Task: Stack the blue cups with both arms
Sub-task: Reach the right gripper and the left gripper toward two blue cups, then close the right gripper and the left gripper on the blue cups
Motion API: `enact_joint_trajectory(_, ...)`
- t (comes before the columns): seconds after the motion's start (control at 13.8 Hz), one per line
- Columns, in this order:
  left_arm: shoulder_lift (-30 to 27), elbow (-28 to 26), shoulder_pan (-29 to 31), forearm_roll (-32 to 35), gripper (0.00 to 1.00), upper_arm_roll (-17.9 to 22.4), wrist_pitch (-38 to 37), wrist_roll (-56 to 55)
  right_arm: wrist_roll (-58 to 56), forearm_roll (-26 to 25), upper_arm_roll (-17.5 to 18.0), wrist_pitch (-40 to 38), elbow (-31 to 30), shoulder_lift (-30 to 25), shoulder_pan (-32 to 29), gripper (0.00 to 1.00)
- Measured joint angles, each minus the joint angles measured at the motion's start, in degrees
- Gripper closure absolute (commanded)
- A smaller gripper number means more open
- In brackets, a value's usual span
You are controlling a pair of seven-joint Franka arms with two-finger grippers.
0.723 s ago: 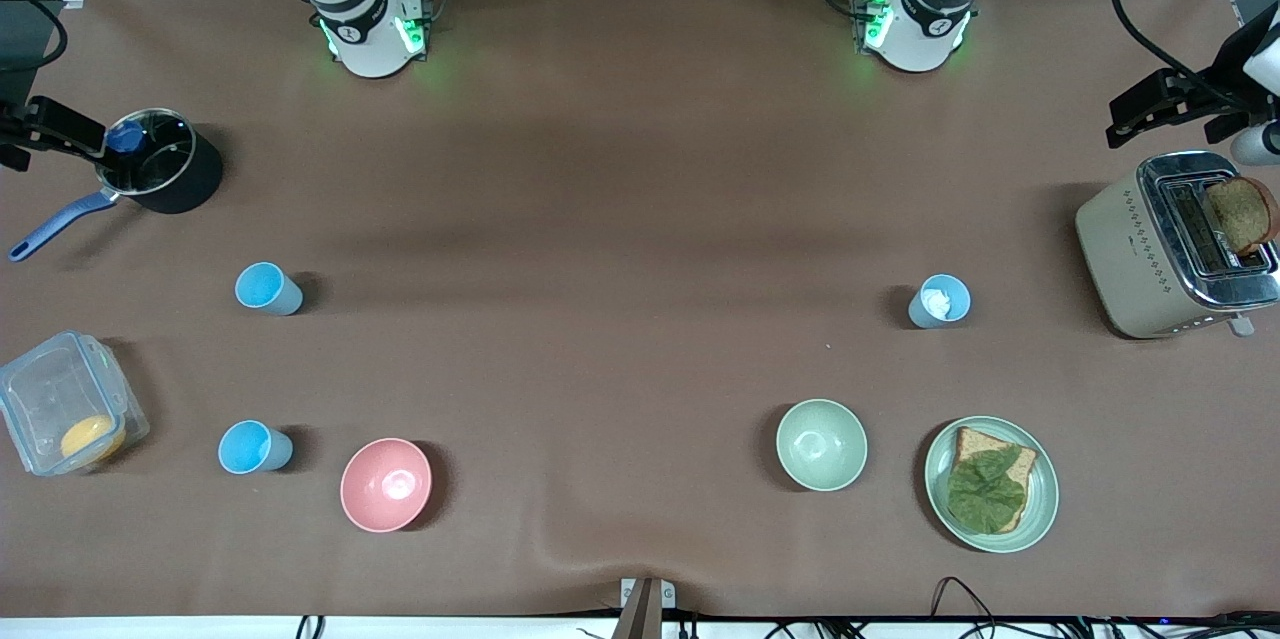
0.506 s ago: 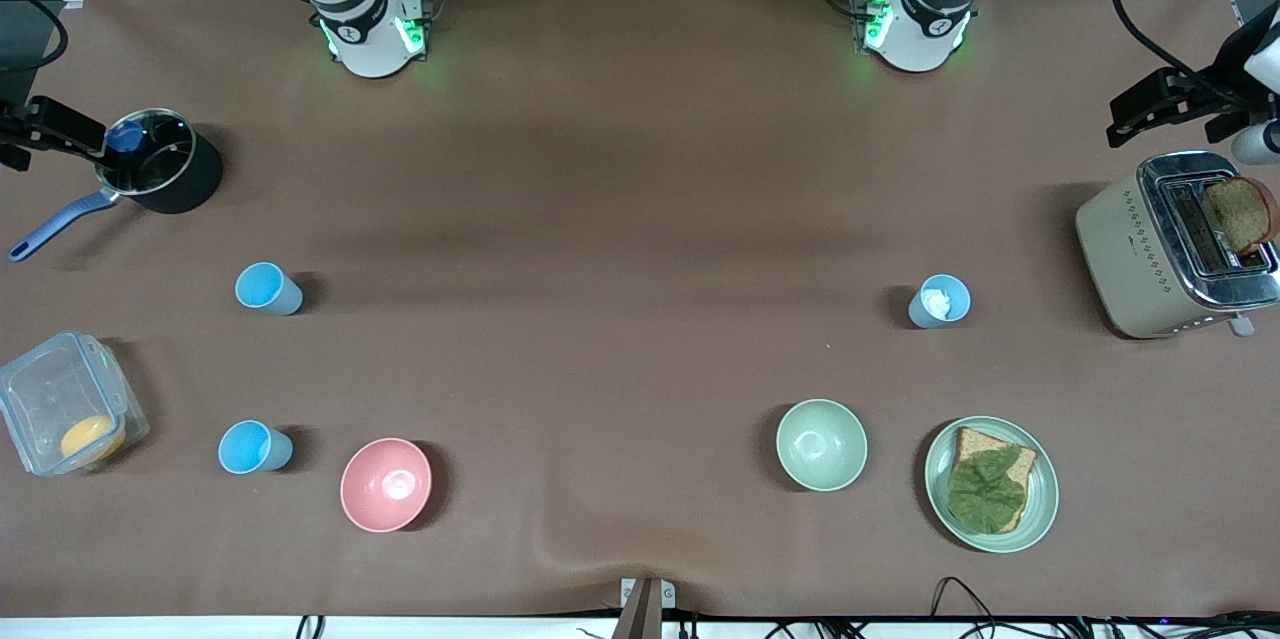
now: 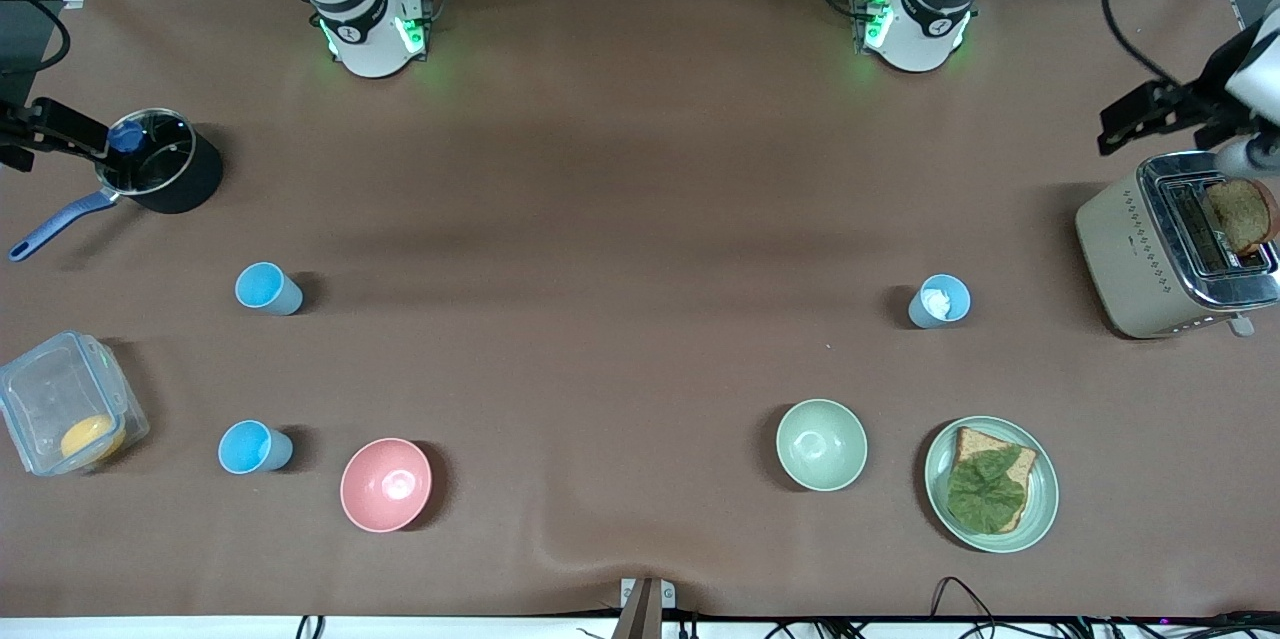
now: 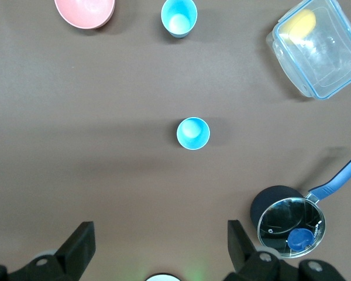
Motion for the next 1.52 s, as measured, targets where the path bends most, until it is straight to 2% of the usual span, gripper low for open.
enact_joint_trajectory(0.29,2.3,-10.6,0.0,0.0,0.00,0.0,13.6,0.0,0.3,0.0,0.1,0.3,-1.1,3.3,1.1,0.00)
enact_joint_trajectory(0.51,3.2,-19.9,0.1,0.0,0.00,0.0,24.8,0.0,0.6,0.0,-0.2,1.0,-1.2,8.8,1.1,0.00)
enact_joint_trajectory(0.65,4.9,-23.7,0.2,0.0,0.00,0.0,29.9,0.0,0.6,0.0,-0.5,3.7,-1.2,12.7,0.9,0.00)
enact_joint_trajectory(0.87,9.2,-26.3,1.7,0.0,0.00,0.0,36.1,0.0,0.6,0.0,-0.9,10.1,-1.2,18.1,-1.0,0.00)
enact_joint_trajectory(1.16,14.5,-29.5,1.8,-0.1,0.00,-0.2,45.3,0.0,-0.5,0.5,-1.1,10.8,-1.2,23.3,-6.1,0.00)
enact_joint_trajectory(1.37,17.2,-30.1,1.5,-0.8,0.00,-0.7,48.5,0.0,-2.1,0.9,-1.1,11.4,-1.5,27.6,-8.1,0.00)
enact_joint_trajectory(1.52,18.4,-30.2,1.5,-0.9,0.05,-1.1,49.4,0.0,-2.2,1.0,-1.0,14.3,-2.8,29.2,-8.1,0.00)
